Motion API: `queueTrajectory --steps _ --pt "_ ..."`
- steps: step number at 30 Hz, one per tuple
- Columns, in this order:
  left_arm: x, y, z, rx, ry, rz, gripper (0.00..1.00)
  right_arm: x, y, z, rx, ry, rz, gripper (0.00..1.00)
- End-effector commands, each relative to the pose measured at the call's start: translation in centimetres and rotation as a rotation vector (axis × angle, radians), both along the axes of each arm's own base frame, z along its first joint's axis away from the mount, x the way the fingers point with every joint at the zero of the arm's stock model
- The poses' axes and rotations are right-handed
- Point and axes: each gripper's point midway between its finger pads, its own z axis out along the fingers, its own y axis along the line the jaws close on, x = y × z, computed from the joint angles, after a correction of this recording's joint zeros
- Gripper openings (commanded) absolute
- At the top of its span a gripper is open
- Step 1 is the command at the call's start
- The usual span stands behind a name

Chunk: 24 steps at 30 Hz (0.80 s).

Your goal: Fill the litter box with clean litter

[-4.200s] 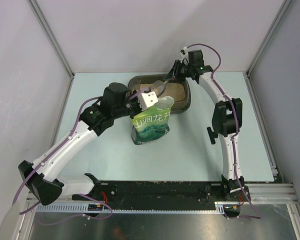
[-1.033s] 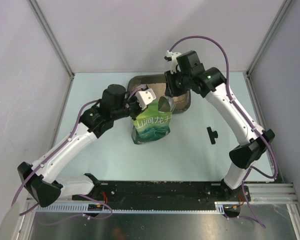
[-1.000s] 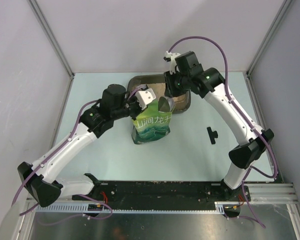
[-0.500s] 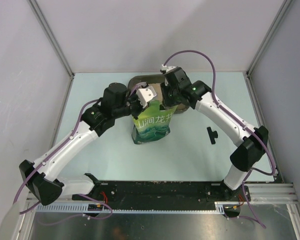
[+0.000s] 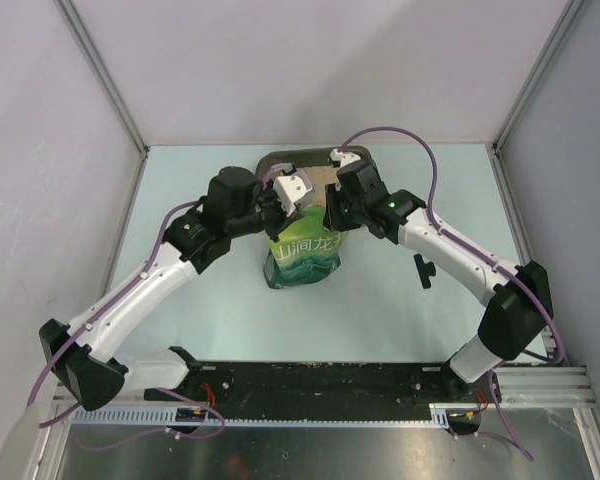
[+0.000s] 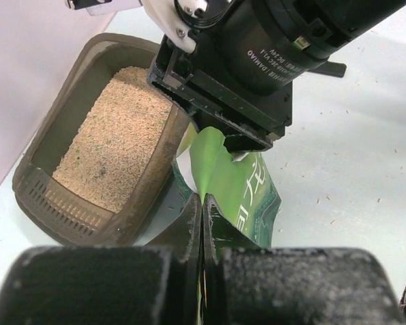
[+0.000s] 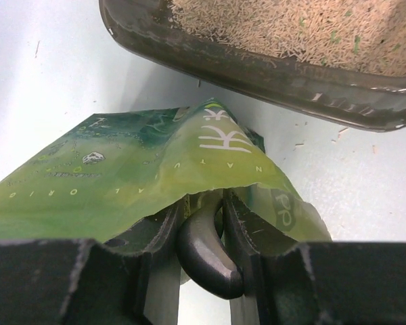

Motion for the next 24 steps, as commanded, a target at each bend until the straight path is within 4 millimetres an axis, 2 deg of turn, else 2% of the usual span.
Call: queueTrajectory --steps 1,6,13,16,22,24 --pt "-0.3 -2.1 4.1 -0.156 -0.070 -0.057 0.00 -2.0 -0.5 -3.9 -0.022 0.142 0.013 0.00" --pt "-0.2 -2.1 3.9 -0.160 -0.064 -0.050 0.00 -3.3 1.2 -4.4 0.104 0.263 0.075 0.00" --pt "-0.7 -2.1 2.3 -0.146 -0.034 -0.067 0.00 -3.0 1.7 -3.4 0.281 0.350 0.114 0.00" --pt "-0.7 -2.1 2.2 -0.149 -0.024 -0.062 0.00 -2.2 1.6 -2.3 0.381 0.376 0.130 0.00" --pt "-0.4 -1.4 2.1 -0.126 -0.053 -0.029 0.00 1.7 -0.1 0.7 0.568 0.411 0.009 0.00" --pt "-0.2 -1.2 2.5 -0.120 -0.061 -0.018 0.00 2.5 0.1 1.8 0.631 0.411 0.014 0.00"
